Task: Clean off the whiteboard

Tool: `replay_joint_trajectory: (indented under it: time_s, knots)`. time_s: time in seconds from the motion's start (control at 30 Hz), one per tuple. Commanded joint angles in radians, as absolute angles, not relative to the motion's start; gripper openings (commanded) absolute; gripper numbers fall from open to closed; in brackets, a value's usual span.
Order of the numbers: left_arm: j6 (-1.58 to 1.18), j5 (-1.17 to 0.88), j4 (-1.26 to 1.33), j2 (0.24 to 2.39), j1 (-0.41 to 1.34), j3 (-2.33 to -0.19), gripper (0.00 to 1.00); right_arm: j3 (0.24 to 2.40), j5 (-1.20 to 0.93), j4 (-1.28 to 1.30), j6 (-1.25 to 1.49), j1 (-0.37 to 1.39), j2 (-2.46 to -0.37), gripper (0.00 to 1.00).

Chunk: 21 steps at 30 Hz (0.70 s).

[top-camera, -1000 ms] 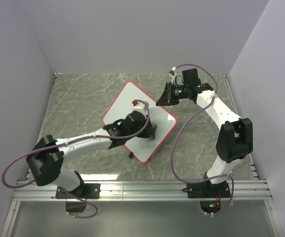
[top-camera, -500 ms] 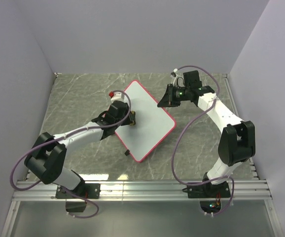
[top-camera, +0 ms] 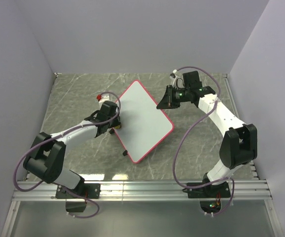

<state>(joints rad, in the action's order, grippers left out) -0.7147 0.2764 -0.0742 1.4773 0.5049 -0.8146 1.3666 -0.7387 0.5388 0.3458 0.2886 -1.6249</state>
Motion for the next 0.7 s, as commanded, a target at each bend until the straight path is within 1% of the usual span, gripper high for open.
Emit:
replay_joint_trajectory:
  time_s: [0.0,0.13,0.17,0.2,0.27,0.3,0.37,0.47,0.57,0.6,0.67]
  knots:
    - [-0.689,0.27,-0.217,1.41,0.509,-0.908,0.0,1.361,-0.755,0.549,0.367,0.302,-1.574,0.0]
    - [-0.689,0.268,-0.313,1.365,0.509,-1.014,0.0,1.373,-0.742,0.558,0.367,0.304,-1.578,0.0]
    - [-0.684,0.268,-0.327,1.358,0.509,-1.046,0.0,1.377,-0.744,0.56,0.365,0.305,-1.582,0.02]
    - [-0.672,0.271,-0.343,1.348,0.509,-1.063,0.0,1.379,-0.736,0.564,0.365,0.304,-1.58,0.12]
    - [-0.661,0.293,-0.409,1.351,0.509,-1.107,0.0,1.376,-0.732,0.555,0.368,0.305,-1.575,0.23]
    - [-0.647,0.302,-0.429,1.359,0.508,-1.115,0.0,1.374,-0.73,0.551,0.37,0.305,-1.574,0.33]
    - [-0.637,0.328,-0.477,1.365,0.509,-1.118,0.0,1.37,-0.729,0.539,0.376,0.305,-1.568,0.42]
    - [-0.634,0.333,-0.512,1.348,0.509,-1.083,0.0,1.367,-0.732,0.525,0.379,0.304,-1.56,0.49]
    - [-0.65,0.337,-0.538,1.307,0.509,-1.036,0.0,1.374,-0.724,0.531,0.368,0.305,-1.552,0.54]
    - [-0.663,0.348,-0.563,1.283,0.509,-1.025,0.0,1.379,-0.716,0.534,0.365,0.305,-1.551,0.65]
    - [-0.673,0.36,-0.59,1.258,0.509,-1.0,0.0,1.388,-0.707,0.54,0.354,0.304,-1.542,0.71]
